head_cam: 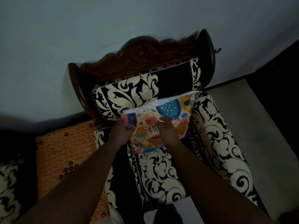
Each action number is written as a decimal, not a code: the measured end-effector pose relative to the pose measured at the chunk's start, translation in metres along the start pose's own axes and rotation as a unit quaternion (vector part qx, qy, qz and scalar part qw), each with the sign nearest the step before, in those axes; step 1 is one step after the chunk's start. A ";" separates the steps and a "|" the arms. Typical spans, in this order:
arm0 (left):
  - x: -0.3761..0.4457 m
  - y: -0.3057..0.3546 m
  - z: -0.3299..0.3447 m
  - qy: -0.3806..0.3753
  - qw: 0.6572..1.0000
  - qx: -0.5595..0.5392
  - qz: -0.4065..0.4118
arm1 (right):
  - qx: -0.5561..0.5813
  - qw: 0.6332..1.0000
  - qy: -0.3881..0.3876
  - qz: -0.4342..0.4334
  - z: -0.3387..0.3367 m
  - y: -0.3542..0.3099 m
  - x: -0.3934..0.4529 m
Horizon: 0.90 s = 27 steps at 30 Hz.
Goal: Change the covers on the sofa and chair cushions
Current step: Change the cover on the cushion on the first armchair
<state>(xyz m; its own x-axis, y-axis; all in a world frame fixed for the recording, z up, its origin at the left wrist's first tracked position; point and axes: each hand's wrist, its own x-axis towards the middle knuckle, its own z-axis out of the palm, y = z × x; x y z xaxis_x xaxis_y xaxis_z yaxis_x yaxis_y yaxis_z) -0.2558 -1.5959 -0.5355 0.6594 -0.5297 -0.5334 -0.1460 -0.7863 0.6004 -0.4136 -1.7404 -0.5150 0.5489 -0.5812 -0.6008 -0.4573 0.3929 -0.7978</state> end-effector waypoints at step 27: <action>-0.079 -0.030 0.069 -0.198 0.959 0.018 0.200 | -0.118 0.975 0.161 0.097 0.007 0.065 -0.025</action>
<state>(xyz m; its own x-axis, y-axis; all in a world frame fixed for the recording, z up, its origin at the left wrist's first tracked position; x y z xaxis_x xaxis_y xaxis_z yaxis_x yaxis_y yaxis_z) -0.3544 -1.5522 -0.5526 0.2138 -0.8653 -0.4534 -0.3592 -0.5013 0.7872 -0.4516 -1.6955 -0.5520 0.2056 -0.7202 -0.6626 -0.7002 0.3648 -0.6138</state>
